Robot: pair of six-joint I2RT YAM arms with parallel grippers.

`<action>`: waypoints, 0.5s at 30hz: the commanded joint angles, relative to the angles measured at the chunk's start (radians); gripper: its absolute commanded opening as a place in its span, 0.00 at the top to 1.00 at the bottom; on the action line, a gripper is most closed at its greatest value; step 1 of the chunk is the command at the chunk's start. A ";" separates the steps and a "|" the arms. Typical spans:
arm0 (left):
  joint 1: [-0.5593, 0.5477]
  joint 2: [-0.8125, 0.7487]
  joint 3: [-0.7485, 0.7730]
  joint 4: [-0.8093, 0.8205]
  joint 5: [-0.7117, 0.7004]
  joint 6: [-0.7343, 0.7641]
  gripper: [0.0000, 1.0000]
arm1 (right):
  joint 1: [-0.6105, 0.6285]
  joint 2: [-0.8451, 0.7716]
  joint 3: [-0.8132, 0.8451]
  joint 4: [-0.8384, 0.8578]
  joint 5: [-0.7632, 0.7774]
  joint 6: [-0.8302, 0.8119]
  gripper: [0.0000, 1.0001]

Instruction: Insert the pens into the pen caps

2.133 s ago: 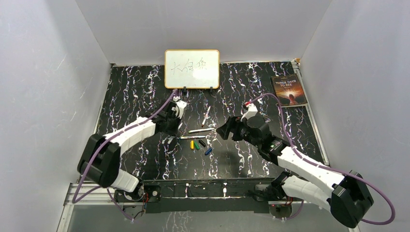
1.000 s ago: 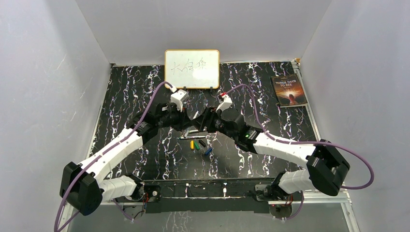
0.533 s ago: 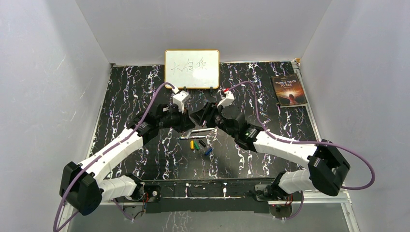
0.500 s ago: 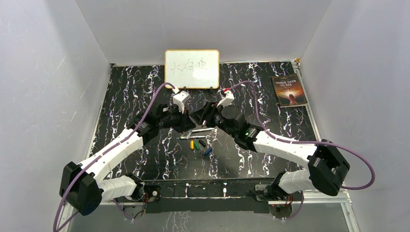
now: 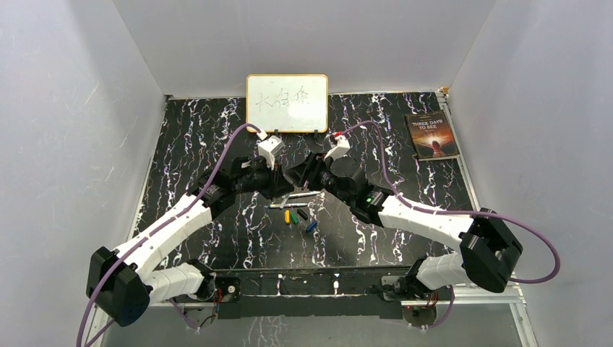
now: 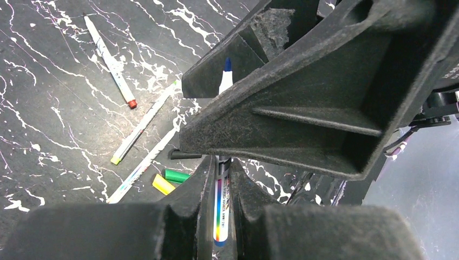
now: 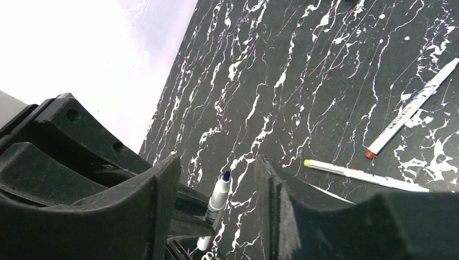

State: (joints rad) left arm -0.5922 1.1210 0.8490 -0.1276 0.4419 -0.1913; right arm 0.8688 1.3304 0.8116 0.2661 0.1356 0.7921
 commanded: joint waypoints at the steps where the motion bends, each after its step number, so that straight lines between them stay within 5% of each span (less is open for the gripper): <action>1: -0.006 -0.004 0.033 0.023 0.016 -0.014 1.00 | -0.001 -0.023 0.037 0.021 0.005 -0.021 0.54; 4: -0.006 -0.005 0.033 0.032 0.014 -0.017 1.00 | 0.001 -0.023 0.040 0.006 -0.001 -0.028 0.67; 7: -0.006 -0.011 0.032 0.036 0.004 -0.022 1.00 | 0.000 -0.026 0.038 -0.005 0.002 -0.030 0.96; 11: -0.007 -0.020 0.028 0.036 -0.005 -0.022 1.00 | 0.000 -0.031 0.033 -0.013 -0.005 -0.021 1.00; 14: -0.007 -0.034 0.008 0.066 0.024 -0.036 0.58 | 0.001 -0.051 0.023 0.006 -0.008 -0.015 1.00; 15: -0.006 -0.040 0.000 0.079 0.033 -0.043 0.52 | 0.000 -0.056 0.022 0.012 -0.012 -0.016 1.00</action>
State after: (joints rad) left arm -0.5941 1.1244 0.8490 -0.1070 0.4362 -0.2031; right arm 0.8696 1.3235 0.8154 0.2417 0.1249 0.7868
